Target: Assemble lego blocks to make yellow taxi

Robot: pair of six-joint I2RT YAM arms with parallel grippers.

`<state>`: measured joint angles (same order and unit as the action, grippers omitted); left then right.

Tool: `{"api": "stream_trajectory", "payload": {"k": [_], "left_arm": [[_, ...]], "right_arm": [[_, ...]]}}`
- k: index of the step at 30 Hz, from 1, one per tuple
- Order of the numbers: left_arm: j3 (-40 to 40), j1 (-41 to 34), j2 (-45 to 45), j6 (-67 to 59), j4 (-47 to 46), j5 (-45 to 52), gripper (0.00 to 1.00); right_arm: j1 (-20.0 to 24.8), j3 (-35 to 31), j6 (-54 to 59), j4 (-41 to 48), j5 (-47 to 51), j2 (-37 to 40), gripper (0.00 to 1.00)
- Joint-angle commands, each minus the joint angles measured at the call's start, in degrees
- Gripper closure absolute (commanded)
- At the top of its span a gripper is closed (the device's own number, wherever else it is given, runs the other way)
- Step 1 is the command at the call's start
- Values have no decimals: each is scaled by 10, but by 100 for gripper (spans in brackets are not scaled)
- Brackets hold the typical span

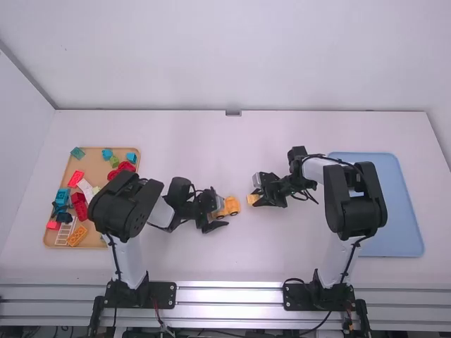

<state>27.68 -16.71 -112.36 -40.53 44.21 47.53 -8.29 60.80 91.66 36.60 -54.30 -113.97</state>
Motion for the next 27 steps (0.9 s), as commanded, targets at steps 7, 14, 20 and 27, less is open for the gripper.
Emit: {"api": "stream_trajectory", "payload": {"k": [7, 14, 20, 27], "left_arm": [[45, 4, 7, -46, -81, 3, 23], [54, 5, 7, -78, -118, 12, 50], [55, 5, 7, -95, -118, 11, 46], [94, 6, 7, -158, -148, 11, 51]], "right_arm": [[0, 12, -3, 1, -12, 15, 87], [0, 12, -3, 1, -12, 15, 87], [0, 12, -3, -1, -14, 15, 87], [-32, 10, -59, -35, -2, 15, 88]]}}
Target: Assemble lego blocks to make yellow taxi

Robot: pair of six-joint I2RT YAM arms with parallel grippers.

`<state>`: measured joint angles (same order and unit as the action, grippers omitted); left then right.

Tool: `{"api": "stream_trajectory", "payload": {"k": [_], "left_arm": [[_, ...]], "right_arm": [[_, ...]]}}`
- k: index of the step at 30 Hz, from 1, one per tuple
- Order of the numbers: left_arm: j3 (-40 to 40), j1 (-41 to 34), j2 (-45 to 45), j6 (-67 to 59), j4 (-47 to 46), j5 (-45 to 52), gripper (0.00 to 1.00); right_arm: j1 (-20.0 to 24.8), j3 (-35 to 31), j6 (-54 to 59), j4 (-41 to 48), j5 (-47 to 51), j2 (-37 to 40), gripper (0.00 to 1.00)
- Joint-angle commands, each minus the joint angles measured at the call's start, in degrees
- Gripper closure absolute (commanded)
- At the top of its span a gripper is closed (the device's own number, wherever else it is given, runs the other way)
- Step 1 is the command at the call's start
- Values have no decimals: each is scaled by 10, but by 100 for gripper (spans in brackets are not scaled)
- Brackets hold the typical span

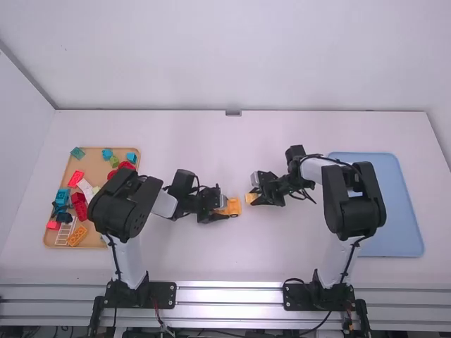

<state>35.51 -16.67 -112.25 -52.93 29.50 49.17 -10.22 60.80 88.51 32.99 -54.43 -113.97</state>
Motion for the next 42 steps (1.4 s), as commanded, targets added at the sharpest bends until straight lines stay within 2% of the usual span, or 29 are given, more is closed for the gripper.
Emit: {"api": "stream_trajectory", "payload": {"k": [1, 4, 12, 15, 23, 35, 42], "left_arm": [[32, 5, 2, -40, -20, -5, 51], [70, 5, -17, -44, -50, 0, 53], [142, 5, -70, -76, -120, 59, 48], [141, -2, -70, -74, -125, 59, 47], [136, -6, -70, -49, -114, 56, 42], [134, -7, -70, -29, -103, 58, 42], [120, -8, -70, -30, -104, 59, 42]], "right_arm": [[-20, 10, -36, -8, 4, 15, 88], [-30, 11, -52, -18, 8, 15, 88], [-30, 10, -122, -60, 8, 15, 88], [-30, 9, -139, -74, 7, 15, 88], [-44, -53, -212, -209, 25, 15, 87], [-68, -54, -227, -221, 72, 15, 88], [-66, -53, -240, -236, 83, 15, 88]]}}
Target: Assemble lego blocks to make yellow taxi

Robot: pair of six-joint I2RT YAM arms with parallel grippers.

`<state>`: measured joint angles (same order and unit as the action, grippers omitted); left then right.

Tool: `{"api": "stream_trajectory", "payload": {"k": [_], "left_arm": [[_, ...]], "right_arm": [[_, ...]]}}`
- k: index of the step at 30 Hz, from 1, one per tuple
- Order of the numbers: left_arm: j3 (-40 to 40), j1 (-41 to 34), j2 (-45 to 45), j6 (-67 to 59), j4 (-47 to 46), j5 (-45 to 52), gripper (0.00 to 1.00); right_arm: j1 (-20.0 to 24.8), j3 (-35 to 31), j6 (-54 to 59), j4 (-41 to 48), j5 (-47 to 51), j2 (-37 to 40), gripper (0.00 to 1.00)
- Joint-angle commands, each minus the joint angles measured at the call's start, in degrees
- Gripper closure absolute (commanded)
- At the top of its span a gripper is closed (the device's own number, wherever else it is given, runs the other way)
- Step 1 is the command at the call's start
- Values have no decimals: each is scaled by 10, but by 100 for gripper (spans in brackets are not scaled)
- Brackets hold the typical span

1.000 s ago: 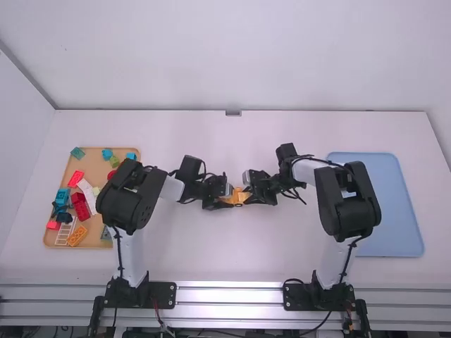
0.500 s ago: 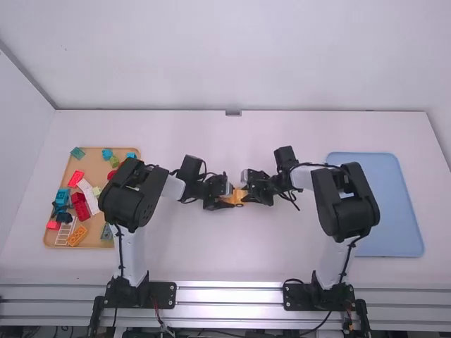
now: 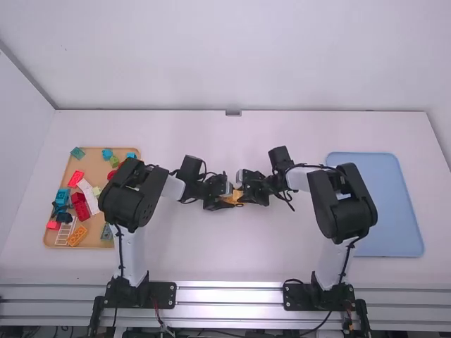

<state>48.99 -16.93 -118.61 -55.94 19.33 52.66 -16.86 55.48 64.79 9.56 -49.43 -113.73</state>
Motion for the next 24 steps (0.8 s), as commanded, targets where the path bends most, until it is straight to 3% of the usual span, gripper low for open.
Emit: {"api": "stream_trajectory", "payload": {"k": [1, 24], "left_arm": [[-16, -5, -6, 0, -2, 24, 41], [-17, -5, -6, 0, -14, 24, 42]], "right_arm": [[1, 0, -3, -2, 35, 12, 89], [-5, -8, 20, 13, 54, 44, 89]]}}
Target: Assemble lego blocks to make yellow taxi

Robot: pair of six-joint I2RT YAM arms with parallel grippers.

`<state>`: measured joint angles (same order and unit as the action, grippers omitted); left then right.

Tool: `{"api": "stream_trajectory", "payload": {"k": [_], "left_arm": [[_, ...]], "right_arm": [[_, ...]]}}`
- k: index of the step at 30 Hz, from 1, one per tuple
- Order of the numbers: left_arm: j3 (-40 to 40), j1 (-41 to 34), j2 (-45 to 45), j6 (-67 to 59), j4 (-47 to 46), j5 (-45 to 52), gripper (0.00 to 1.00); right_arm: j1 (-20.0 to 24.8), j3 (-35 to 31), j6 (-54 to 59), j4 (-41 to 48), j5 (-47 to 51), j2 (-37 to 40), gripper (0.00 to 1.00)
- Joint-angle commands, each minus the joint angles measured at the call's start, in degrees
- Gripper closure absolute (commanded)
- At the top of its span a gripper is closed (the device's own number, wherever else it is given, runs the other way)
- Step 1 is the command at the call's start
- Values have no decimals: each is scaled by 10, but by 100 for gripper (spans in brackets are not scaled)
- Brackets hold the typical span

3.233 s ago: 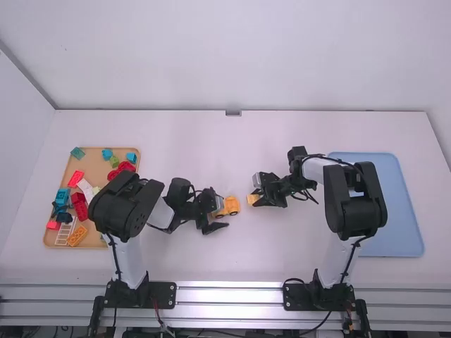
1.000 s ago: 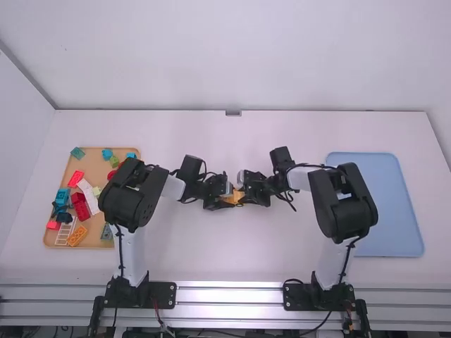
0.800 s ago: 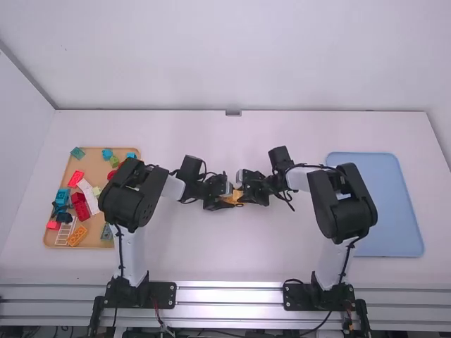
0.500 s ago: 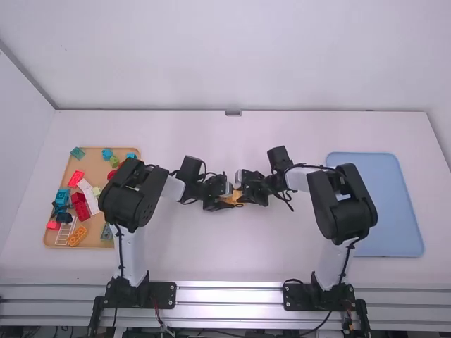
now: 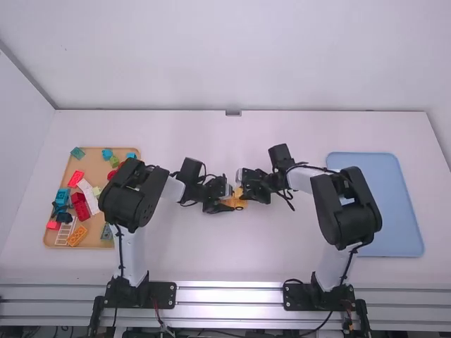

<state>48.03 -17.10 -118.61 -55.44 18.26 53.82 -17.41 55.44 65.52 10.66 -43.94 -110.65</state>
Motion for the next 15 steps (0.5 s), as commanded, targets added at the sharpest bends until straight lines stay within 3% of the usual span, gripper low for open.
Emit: {"api": "stream_trajectory", "payload": {"k": [1, 15], "left_arm": [[-7, -4, -6, -5, -2, 12, 41], [-7, -4, -6, -3, 6, 8, 41]], "right_arm": [[0, -11, 18, 3, -11, 14, 89], [1, -15, 7, 3, -34, 14, 89]]}}
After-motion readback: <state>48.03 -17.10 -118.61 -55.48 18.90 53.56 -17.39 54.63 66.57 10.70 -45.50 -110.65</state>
